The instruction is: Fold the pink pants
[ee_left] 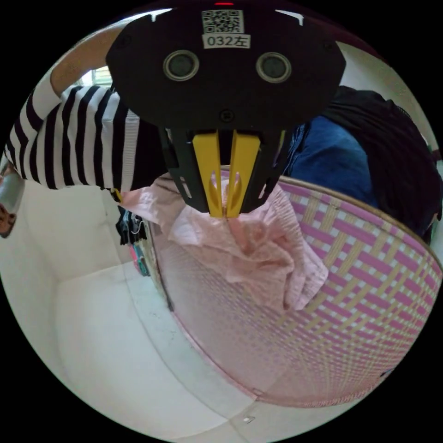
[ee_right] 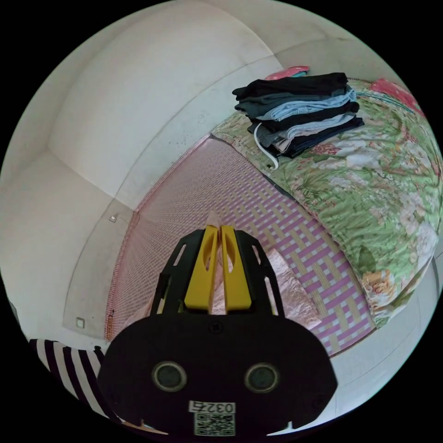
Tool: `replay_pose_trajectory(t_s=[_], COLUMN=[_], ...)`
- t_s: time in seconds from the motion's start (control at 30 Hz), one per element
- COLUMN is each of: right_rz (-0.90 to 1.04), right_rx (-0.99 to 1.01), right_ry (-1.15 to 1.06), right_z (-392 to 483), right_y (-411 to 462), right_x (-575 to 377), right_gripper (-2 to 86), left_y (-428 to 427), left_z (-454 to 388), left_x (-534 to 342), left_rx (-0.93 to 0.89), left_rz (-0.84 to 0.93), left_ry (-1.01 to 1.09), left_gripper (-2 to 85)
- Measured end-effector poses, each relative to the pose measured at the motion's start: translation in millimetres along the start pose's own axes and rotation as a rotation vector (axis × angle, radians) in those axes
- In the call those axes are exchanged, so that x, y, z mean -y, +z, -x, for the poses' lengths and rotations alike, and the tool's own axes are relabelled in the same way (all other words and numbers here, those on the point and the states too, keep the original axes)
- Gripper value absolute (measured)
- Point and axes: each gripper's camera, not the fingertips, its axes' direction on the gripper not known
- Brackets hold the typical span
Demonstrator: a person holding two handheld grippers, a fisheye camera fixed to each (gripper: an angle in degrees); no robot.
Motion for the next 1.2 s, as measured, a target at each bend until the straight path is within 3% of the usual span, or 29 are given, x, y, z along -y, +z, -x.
replay_pose_trajectory(t_s=[0.23, 0.37, 0.53, 0.7, 0.87, 0.97, 1.07, 1.2], right_rz=[-0.083, -0.114, -0.11, 0.04, 0.143, 0.169, 0.144, 0.252], right_rx=[0.001, 0.009, 0.048, 0.013, -0.191, -0.255, -0.253, -0.234], right_ry=[0.01, 0.018, -0.006, 0.015, 0.016, 0.132, 0.204, 0.14], right_z=[8.3, 18.1, 39.9, 68.9, 79.9, 72.9, 63.4, 47.9], right_y=[-43.2, -55.6, -56.4, 7.7, 138.6, 182.6, 199.4, 222.9], right_x=[19.5, 33.4, 74.9, 163.7, 239.7, 254.1, 248.5, 225.0], right_gripper=[-1.0, -1.0, -1.0, -0.8, 3.4, 11.9, 11.3, 10.0], left_y=[-87.1, -133.6, -154.3, -94.3, 47.1, 106.9, 140.9, 129.7], left_z=[-58.9, -72.4, -100.2, -129.4, -112.3, -93.0, -92.3, -92.0], left_x=[38.5, 68.9, 161.6, 341.2, 498.0, 516.7, 504.3, 465.6], left_rx=[-0.162, -0.22, -0.27, -0.274, -0.081, 0.081, 0.089, 0.187], left_rz=[-0.241, -0.46, -0.523, -0.35, -0.2, -0.188, -0.246, -0.353], left_ry=[0.256, 0.287, 0.295, 0.153, -0.14, -0.351, -0.353, -0.364], left_gripper=[-1.1, -1.0, -0.9, -0.8, 2.2, 6.1, 5.8, 3.7])
